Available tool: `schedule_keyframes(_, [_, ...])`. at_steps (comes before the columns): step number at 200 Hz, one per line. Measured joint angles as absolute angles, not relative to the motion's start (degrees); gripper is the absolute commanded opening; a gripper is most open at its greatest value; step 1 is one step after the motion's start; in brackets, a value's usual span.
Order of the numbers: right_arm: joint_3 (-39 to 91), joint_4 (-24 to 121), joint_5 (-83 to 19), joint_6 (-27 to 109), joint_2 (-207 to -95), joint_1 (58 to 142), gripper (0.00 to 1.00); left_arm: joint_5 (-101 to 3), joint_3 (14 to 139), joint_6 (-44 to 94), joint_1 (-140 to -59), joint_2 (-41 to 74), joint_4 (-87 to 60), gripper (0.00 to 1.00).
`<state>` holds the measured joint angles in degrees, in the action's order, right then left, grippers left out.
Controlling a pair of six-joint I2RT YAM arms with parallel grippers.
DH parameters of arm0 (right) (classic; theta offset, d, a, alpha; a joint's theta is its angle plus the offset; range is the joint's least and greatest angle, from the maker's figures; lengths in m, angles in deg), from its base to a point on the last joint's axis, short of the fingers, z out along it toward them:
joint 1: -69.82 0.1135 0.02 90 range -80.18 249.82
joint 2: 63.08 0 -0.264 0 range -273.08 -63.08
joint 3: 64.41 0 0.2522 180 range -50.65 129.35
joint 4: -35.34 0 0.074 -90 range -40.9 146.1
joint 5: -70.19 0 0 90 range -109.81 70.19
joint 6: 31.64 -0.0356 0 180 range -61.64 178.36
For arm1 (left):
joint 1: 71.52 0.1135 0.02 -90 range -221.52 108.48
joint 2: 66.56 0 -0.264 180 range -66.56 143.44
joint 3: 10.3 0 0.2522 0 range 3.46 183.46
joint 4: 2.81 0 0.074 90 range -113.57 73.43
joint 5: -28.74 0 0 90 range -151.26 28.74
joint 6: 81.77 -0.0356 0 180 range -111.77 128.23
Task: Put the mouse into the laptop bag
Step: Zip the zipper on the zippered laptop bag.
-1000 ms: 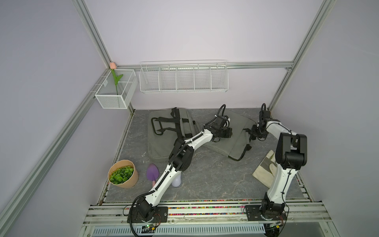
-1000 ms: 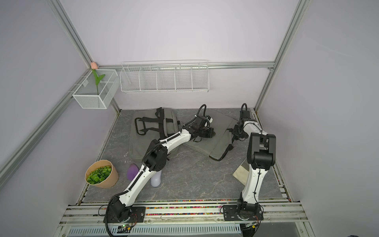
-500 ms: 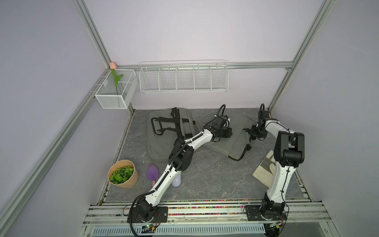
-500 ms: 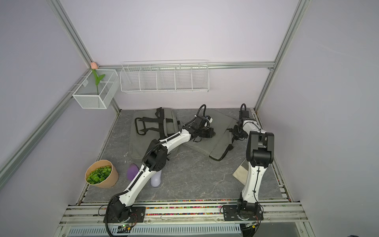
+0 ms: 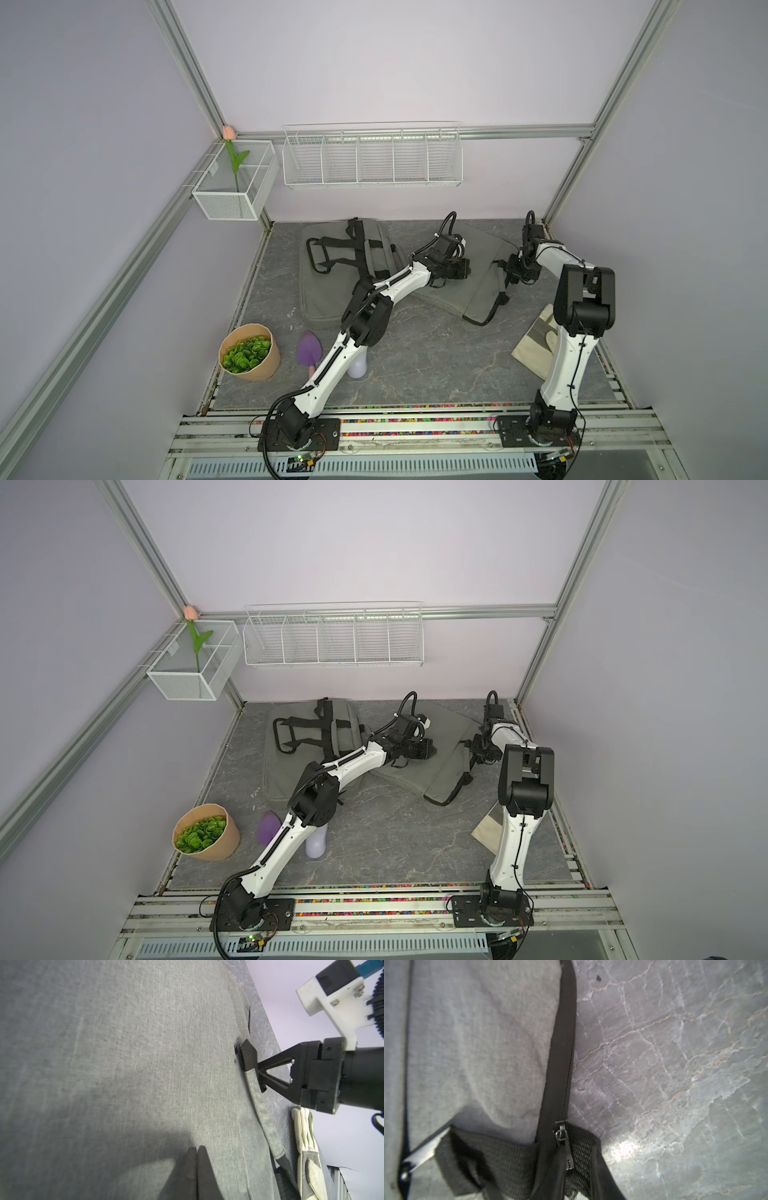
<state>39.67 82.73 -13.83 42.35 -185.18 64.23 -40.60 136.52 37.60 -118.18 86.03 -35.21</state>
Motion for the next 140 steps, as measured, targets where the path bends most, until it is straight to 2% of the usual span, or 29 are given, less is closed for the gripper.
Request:
schedule_keyframes(60, [39.6, 82.8, -13.8, 42.4, -184.7, 64.7, 0.19, -40.4, 136.5, 37.7, -118.1, 86.0, -35.1, 0.0])
schedule_keyframes(140, [39.1, 83.4, -13.1, 42.3, -184.3, 65.4, 0.19, -40.3, 135.3, 37.9, -118.1, 85.7, -34.0, 0.0])
